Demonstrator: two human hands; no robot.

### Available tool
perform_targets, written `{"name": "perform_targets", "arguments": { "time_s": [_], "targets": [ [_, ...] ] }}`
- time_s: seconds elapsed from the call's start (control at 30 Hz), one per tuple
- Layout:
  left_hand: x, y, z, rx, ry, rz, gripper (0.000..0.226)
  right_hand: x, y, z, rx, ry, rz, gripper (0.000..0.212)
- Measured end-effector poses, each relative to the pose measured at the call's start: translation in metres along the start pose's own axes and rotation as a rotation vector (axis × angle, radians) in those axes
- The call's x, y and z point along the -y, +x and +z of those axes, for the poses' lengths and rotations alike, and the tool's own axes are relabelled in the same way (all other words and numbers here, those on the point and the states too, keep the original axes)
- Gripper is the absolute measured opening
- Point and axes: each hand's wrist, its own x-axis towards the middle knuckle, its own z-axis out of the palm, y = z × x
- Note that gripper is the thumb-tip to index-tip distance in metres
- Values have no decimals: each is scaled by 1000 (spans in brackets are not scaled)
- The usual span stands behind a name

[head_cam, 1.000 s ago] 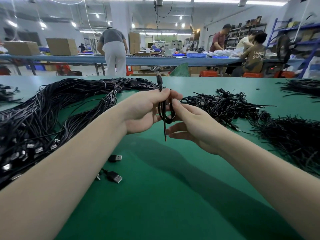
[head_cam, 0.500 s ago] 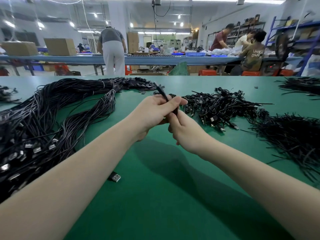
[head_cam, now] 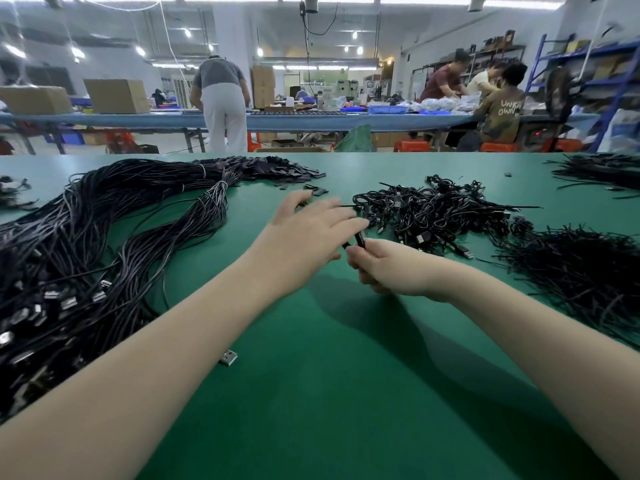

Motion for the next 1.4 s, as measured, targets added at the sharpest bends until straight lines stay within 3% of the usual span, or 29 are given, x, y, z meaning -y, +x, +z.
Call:
{"name": "perform_targets", "arguments": {
  "time_s": [0.13,0.23,0.3,0.47,0.53,0.67,0.77,0.8,0.87,1.07,1.4],
  "targets": [
    [-9,-8,2,-84,46,117,22,0,-7,-11,205,-81,27,31],
    [-17,-9,6,-21,149,104,19,-1,-8,-17,252,-191,41,32],
    [-25,-11,8,44,189,93,7,-1,-7,-20,219,-405,26,30],
    [-37,-11,20,212,128,-82,11,-7,0,-5,-10,-941,-94,31],
    [-37,-14,29,197,72,-132,5,-9,2,-10,-109,-1093,-176,32],
    [-28,-24,38,256,-238,-364,21,-21,0,-54,-370,-1143,30,51],
    [-24,-25,42,252,-359,-429,27,-43,-10,-88,-563,-1150,352,18],
    [-24,-25,42,248,-376,-443,27,-53,-13,-94,-559,-1116,450,5],
    [-26,-24,44,257,-387,-464,28,-73,-15,-99,-482,-1052,566,9],
    [-27,-23,43,289,-351,-456,27,-93,-18,-110,-384,-720,579,18],
    [-23,-23,37,335,-471,-532,35,-103,-16,-118,-199,-754,570,31]
  ]
}}
